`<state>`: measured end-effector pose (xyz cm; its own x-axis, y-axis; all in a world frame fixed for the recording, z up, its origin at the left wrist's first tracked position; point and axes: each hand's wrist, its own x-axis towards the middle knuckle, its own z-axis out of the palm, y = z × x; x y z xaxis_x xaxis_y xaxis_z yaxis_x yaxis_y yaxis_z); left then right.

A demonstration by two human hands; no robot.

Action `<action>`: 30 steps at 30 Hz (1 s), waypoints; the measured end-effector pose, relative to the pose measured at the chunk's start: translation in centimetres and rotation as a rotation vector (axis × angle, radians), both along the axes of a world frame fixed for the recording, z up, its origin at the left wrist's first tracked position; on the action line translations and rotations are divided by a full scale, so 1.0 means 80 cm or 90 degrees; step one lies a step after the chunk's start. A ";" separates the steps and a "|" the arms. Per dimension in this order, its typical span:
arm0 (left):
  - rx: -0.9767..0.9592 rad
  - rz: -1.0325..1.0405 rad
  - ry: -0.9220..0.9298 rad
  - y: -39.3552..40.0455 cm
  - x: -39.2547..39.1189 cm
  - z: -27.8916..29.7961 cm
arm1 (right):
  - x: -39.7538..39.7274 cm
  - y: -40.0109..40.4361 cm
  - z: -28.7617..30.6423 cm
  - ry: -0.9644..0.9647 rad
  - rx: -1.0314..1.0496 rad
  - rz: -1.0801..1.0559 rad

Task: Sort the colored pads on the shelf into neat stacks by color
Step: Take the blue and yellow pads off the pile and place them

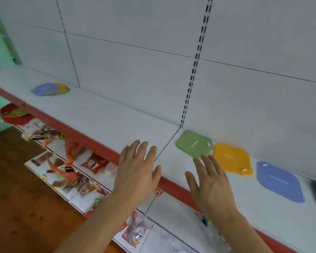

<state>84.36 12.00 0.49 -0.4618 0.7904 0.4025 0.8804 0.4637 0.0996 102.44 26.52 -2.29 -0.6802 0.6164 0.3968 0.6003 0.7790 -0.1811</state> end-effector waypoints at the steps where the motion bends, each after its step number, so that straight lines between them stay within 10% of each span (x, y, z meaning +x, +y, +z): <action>1: -0.006 0.014 -0.007 -0.020 -0.018 -0.001 | -0.024 -0.016 -0.002 -0.009 -0.008 0.012; 30: -0.038 0.284 -0.007 -0.189 -0.619 -0.002 | -0.707 -0.135 0.004 -0.053 -0.003 0.237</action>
